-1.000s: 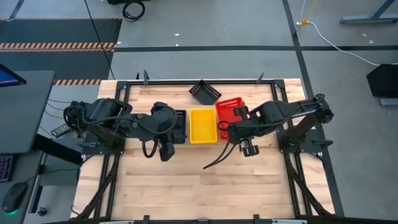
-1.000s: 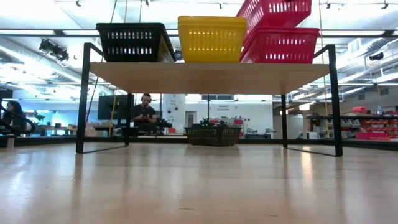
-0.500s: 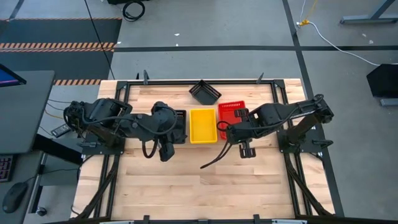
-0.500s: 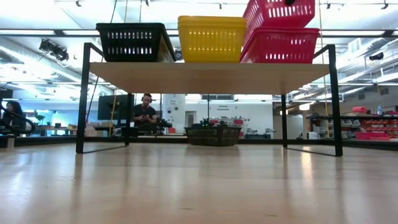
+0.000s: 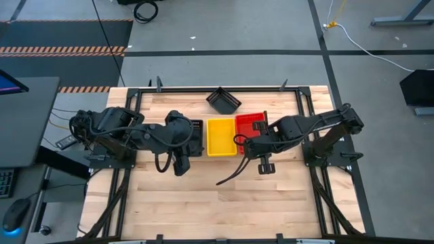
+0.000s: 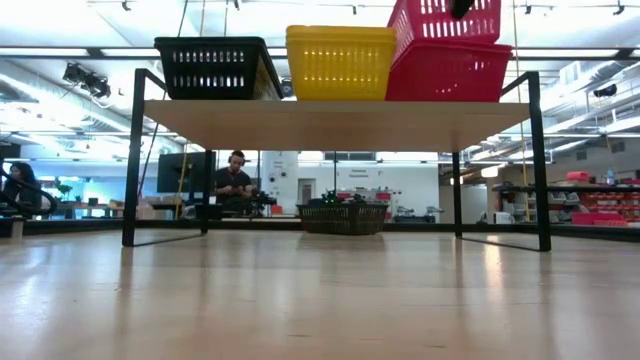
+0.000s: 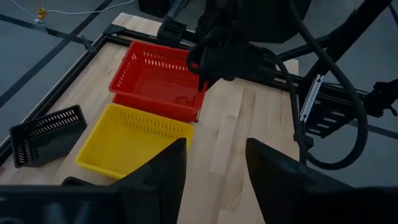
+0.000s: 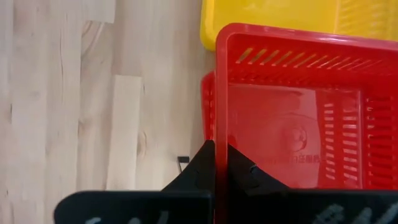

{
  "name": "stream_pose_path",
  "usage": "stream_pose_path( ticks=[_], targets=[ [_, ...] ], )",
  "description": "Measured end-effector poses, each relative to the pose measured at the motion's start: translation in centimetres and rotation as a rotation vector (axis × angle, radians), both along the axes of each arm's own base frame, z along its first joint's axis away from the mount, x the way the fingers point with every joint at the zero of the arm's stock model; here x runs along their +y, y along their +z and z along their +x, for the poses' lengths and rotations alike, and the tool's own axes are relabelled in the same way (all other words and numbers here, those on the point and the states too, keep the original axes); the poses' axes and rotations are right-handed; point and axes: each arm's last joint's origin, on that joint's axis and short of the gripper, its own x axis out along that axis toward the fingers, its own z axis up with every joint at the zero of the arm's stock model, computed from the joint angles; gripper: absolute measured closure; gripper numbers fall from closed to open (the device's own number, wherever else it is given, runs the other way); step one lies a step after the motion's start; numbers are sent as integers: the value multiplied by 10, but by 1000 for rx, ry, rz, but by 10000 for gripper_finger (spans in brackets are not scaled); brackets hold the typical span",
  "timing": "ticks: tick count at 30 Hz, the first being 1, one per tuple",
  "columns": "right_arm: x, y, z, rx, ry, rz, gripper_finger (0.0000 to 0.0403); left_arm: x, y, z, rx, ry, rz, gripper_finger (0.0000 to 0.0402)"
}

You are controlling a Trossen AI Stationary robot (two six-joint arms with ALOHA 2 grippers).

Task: Stack baskets on shelf by color
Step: Stack the red basket on the stacked red baskets on the shelf

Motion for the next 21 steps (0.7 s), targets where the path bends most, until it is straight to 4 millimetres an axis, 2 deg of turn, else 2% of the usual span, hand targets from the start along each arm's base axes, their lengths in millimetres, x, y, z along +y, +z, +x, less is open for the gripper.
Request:
stream_pose_path(
  ticks=[21],
  targets=[
    [1, 0, 7, -73, -7, 9, 385, 0, 0, 0, -2, 4, -7, 230]
  ],
)
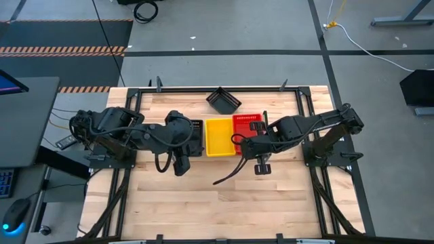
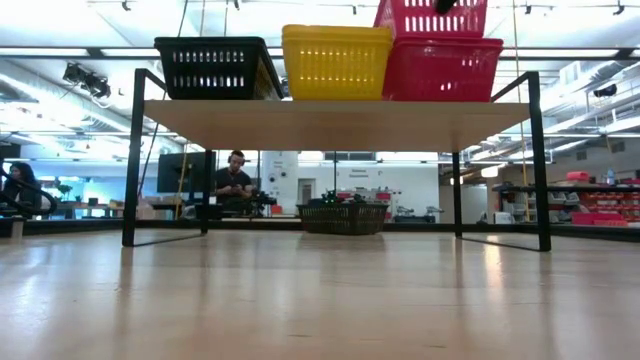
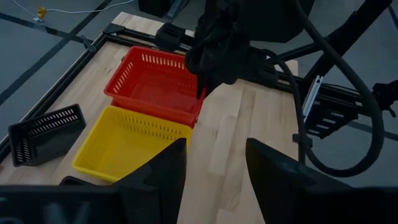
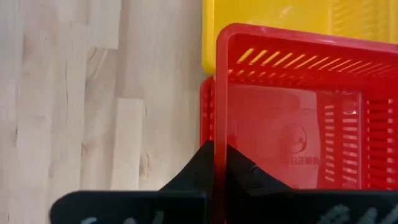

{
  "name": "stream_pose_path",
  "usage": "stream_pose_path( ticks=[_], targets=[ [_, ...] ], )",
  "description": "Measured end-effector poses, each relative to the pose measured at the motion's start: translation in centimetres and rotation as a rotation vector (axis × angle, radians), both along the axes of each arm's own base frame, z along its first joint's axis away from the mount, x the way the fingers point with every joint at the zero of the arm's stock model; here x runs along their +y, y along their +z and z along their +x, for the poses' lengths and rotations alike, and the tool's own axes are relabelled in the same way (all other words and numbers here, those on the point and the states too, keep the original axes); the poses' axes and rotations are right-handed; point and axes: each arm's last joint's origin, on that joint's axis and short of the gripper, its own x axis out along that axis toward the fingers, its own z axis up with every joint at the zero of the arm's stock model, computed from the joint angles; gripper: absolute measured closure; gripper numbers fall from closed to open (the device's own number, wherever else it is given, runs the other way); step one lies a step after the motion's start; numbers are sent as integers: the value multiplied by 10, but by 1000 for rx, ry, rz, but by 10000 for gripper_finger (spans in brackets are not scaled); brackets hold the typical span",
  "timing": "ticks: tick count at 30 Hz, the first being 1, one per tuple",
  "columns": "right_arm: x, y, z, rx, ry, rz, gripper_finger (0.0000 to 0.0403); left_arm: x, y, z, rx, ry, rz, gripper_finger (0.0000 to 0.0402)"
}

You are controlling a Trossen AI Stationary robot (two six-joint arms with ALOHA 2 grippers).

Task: Stack baskets on shelf by color
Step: Stack the red basket on the stacked red baskets on the shelf

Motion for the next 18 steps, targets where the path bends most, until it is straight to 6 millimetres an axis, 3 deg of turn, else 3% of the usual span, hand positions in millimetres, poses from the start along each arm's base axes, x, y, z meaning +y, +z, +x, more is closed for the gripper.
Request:
stream_pose_path(
  ticks=[11, 18],
  targets=[
    [-3, 0, 0, 4, -40, -1, 301, 0, 0, 0, 0, 0, 0, 230],
    [-8, -1, -3, 36, -72, -30, 281, 0, 0, 0, 1, -1, 1, 230]
  ],
)
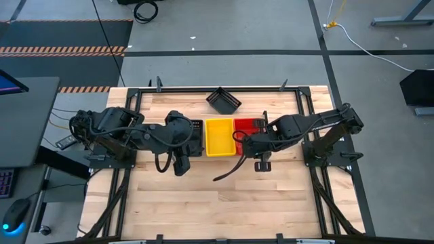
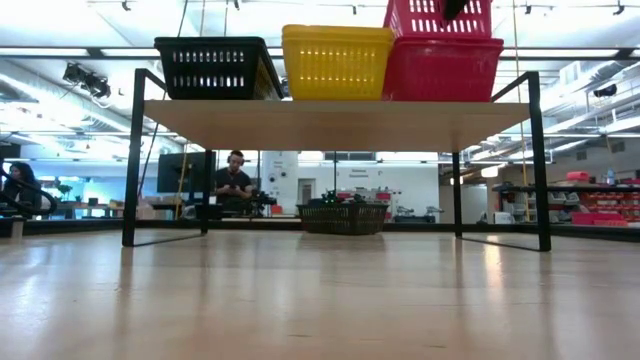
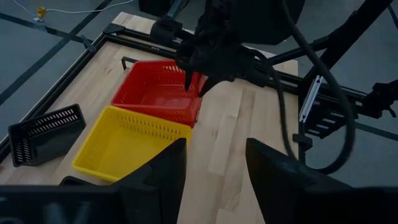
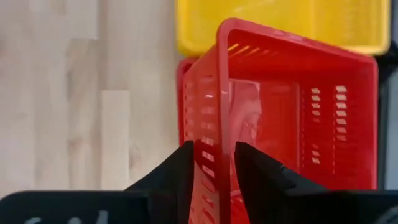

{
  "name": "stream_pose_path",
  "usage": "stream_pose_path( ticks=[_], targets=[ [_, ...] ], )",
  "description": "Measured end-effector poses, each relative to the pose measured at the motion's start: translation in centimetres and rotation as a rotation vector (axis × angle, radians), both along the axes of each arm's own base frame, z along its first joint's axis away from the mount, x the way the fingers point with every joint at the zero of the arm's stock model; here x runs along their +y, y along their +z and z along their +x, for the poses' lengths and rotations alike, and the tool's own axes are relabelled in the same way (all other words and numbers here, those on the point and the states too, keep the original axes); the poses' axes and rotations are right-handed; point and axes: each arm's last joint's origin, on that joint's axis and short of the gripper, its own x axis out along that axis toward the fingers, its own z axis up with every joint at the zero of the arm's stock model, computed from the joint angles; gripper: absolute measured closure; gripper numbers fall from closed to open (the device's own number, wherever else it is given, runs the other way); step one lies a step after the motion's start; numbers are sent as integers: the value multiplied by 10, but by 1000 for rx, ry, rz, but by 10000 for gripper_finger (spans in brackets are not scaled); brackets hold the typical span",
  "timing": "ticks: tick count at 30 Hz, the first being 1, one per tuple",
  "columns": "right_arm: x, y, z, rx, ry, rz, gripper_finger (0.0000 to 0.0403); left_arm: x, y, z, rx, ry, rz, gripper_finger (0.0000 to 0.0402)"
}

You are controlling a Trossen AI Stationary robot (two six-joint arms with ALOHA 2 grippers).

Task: Stack baskets on shelf by color
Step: Stack the red basket on the stacked red baskets on the shelf

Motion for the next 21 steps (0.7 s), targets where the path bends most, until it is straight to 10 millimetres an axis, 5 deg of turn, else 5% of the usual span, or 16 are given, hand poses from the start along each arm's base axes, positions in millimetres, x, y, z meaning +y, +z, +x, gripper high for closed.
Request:
stream_pose_path(
  ticks=[16, 21],
  targets=[
    [-2, 0, 0, 2, -40, -4, 370, 0, 0, 0, 2, -5, 8, 230],
    [0, 0, 1, 1, -18, 73, 367, 0, 0, 0, 1, -5, 8, 230]
  ],
)
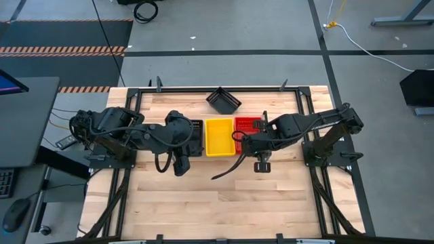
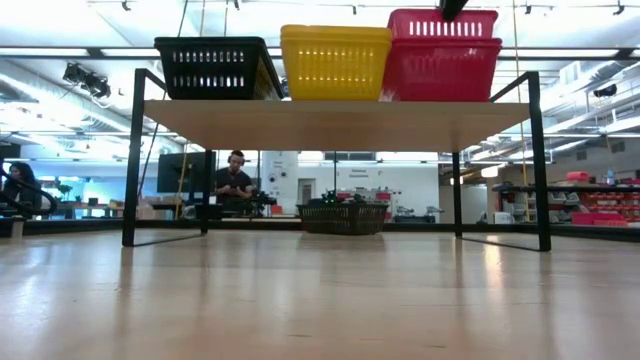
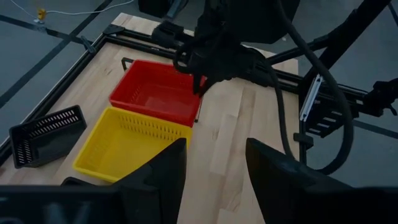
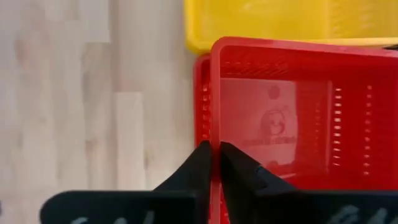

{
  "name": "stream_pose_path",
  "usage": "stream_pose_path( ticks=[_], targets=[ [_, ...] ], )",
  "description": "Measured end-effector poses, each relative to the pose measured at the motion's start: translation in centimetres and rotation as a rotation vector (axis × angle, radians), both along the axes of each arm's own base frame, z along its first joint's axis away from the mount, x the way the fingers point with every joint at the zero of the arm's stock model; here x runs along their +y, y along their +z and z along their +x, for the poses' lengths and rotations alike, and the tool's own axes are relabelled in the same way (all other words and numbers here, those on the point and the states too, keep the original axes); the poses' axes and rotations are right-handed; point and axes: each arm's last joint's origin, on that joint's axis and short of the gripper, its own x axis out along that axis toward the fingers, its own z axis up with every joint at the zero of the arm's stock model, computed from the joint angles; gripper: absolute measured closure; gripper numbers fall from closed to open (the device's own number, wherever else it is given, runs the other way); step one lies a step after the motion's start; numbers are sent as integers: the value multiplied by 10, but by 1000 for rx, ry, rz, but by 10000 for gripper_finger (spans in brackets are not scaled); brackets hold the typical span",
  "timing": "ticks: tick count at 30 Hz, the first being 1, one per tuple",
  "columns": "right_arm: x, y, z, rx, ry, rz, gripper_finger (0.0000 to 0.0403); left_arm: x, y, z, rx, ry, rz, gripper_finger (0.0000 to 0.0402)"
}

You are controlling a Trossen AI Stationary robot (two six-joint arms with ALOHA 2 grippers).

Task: Stack baskets on shelf by color
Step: Stack the red basket on the stacked red baskets on the shelf

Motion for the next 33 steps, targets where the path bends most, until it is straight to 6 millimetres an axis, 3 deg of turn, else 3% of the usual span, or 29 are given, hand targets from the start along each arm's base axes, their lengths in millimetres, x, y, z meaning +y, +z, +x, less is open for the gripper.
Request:
stream_pose_path(
  ticks=[9, 16, 25, 33],
  targets=[
    [4, -19, 2, 45, -42, 40, 299, -3, 0, -1, -3, -7, -9, 230],
    [4, -20, 2, 39, -60, 42, 259, -9, 0, -3, -2, -27, -8, 230],
    [2, -21, 1, 58, -71, 39, 261, -9, 0, -3, -2, -28, -9, 230],
    [1, -40, -5, 158, -71, 27, 287, -9, 0, -3, -2, -27, -9, 230]
  ],
)
